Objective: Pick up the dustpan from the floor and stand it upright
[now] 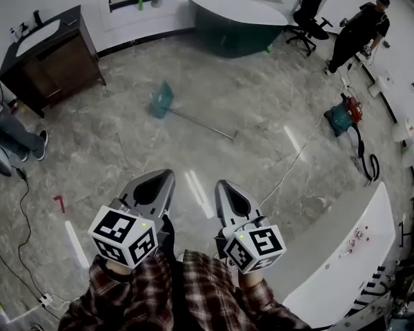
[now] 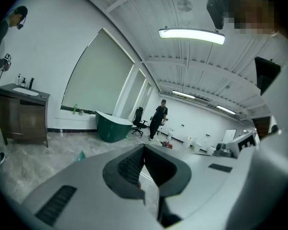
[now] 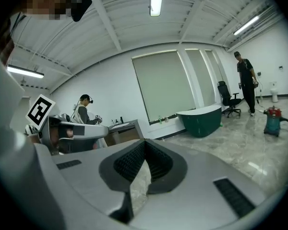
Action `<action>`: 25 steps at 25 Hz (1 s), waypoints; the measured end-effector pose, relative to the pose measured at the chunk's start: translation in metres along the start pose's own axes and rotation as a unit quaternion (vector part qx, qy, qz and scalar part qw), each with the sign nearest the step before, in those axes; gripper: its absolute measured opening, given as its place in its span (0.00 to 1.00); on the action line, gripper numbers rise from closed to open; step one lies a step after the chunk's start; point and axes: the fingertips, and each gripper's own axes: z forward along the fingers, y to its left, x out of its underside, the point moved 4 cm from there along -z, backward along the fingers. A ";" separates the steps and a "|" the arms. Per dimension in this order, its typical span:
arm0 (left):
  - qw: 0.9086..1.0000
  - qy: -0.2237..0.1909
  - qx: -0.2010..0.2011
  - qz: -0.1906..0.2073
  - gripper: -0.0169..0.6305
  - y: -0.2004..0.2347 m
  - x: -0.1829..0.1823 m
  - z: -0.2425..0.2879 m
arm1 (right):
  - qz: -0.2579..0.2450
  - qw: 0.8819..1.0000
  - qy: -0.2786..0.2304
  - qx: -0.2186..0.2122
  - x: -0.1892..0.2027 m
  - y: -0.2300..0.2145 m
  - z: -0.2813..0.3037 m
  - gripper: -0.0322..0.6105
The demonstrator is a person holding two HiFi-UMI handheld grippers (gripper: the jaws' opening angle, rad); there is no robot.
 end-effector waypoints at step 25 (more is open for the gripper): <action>0.998 0.039 0.046 0.000 0.04 0.142 -0.095 0.252 | 0.022 0.997 0.018 0.075 -0.075 -0.168 0.216 0.07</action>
